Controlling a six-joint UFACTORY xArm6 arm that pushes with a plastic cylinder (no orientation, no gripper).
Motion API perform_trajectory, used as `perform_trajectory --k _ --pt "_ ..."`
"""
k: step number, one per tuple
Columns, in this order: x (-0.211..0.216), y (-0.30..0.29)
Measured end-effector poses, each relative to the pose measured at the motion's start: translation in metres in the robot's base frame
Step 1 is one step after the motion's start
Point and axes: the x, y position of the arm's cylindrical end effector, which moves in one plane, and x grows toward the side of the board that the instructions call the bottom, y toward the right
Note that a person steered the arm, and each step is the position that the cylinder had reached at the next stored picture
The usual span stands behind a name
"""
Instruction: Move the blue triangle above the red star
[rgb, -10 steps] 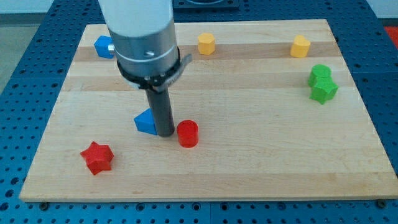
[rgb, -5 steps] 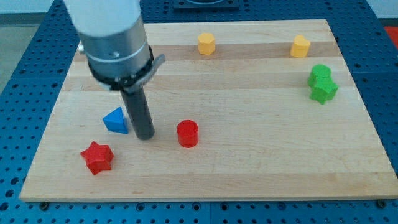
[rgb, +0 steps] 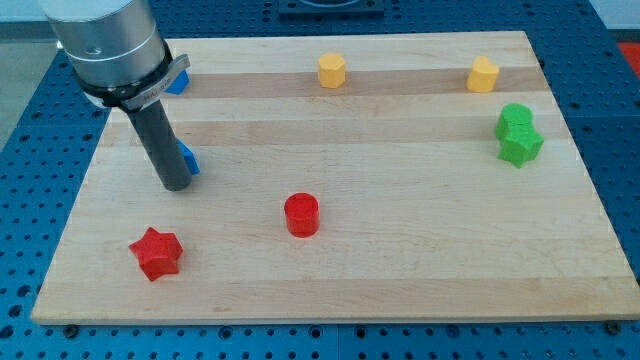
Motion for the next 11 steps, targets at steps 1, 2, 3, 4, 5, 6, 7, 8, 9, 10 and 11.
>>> perform_trajectory --k 1,2,3,4,5,6,7,8,9,10,11 --pt "0.001 0.0" --pt "0.024 0.023" --pt "0.018 0.048" --pt "-0.016 0.042" --pt "-0.019 0.019" --pt "-0.024 -0.003" --pt "-0.025 -0.009" --pt "-0.022 0.002" --pt "-0.004 0.044" --pt "-0.003 0.056" --pt "-0.003 0.056"
